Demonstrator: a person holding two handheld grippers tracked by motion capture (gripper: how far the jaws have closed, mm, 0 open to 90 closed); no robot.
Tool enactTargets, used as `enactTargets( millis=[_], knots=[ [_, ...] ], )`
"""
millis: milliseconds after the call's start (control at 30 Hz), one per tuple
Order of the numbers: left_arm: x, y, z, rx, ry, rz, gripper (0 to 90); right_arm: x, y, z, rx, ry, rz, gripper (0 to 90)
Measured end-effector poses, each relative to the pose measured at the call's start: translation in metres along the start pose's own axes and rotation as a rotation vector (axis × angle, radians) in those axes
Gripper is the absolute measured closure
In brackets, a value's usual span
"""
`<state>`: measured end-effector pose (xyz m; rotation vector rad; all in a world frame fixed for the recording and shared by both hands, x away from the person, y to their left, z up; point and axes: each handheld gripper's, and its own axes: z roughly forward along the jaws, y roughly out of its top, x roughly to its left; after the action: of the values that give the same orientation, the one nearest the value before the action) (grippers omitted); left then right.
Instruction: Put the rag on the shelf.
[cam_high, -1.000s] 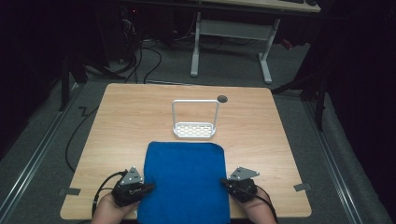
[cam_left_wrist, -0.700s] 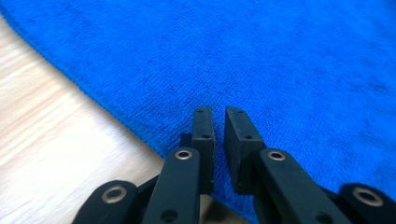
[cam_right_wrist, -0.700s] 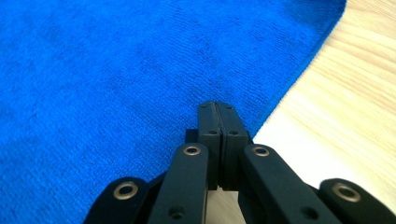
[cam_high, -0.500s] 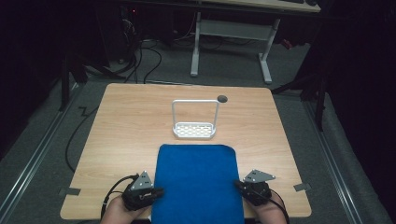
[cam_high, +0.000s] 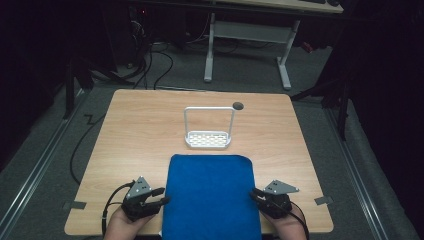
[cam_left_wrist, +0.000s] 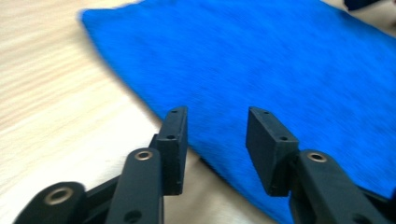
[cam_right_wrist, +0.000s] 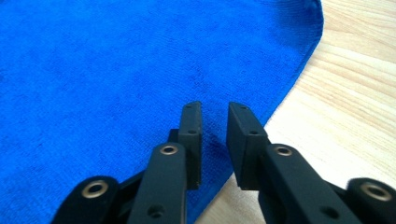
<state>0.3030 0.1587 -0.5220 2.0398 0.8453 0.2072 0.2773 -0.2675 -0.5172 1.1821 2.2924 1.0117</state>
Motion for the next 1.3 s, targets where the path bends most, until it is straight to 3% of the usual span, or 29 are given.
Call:
enactTargets(
  millis=[100, 133, 200, 267, 467, 600, 700, 900, 1033, 1167, 1200, 1300],
  knots=[
    [0.006, -0.001, 0.0, -0.025, 0.043, -0.023, 54.9, 0.0, 0.0, 0.002, 0.001, -0.002, -0.008, 73.0],
    [0.01, 0.0, 0.002, -0.044, 0.086, -0.04, 50.3, 0.0, 0.001, 0.003, -0.002, 0.0, -0.015, 70.1],
    [0.012, 0.001, 0.003, -0.05, 0.101, -0.051, 44.8, 0.001, 0.001, 0.004, -0.005, -0.002, -0.028, 67.1],
    [0.019, 0.005, 0.007, -0.061, 0.119, -0.083, 43.6, 0.001, 0.002, 0.004, -0.007, -0.001, -0.031, 66.8],
    [0.035, 0.014, 0.024, -0.062, 0.167, -0.123, 41.6, 0.0, 0.002, 0.004, -0.023, 0.016, -0.045, 65.0],
    [0.043, 0.024, 0.036, -0.055, 0.189, -0.124, 42.3, -0.002, 0.002, 0.002, -0.034, 0.023, -0.03, 64.8],
    [0.048, 0.035, 0.048, -0.047, 0.188, -0.121, 43.9, -0.003, 0.001, 0.001, -0.036, 0.022, -0.027, 64.6],
    [0.057, 0.061, 0.072, -0.022, 0.225, -0.089, 46.5, -0.004, 0.001, 0.001, -0.038, 0.02, -0.022, 64.1],
    [0.064, 0.065, 0.081, -0.017, 0.218, -0.107, 50.6, -0.004, 0.001, 0.003, -0.035, 0.02, -0.022, 63.6],
    [0.07, 0.063, 0.086, -0.005, 0.205, -0.151, 56.7, -0.005, 0.001, 0.004, -0.038, 0.02, -0.017, 62.0],
    [0.07, 0.063, 0.086, -0.012, 0.205, -0.15, 63.2, -0.005, 0.001, 0.005, -0.045, 0.018, -0.02, 60.5],
    [0.073, 0.063, 0.087, -0.004, 0.193, -0.188, 65.8, -0.006, 0.001, 0.006, -0.054, 0.016, -0.013, 58.6]
  ],
)
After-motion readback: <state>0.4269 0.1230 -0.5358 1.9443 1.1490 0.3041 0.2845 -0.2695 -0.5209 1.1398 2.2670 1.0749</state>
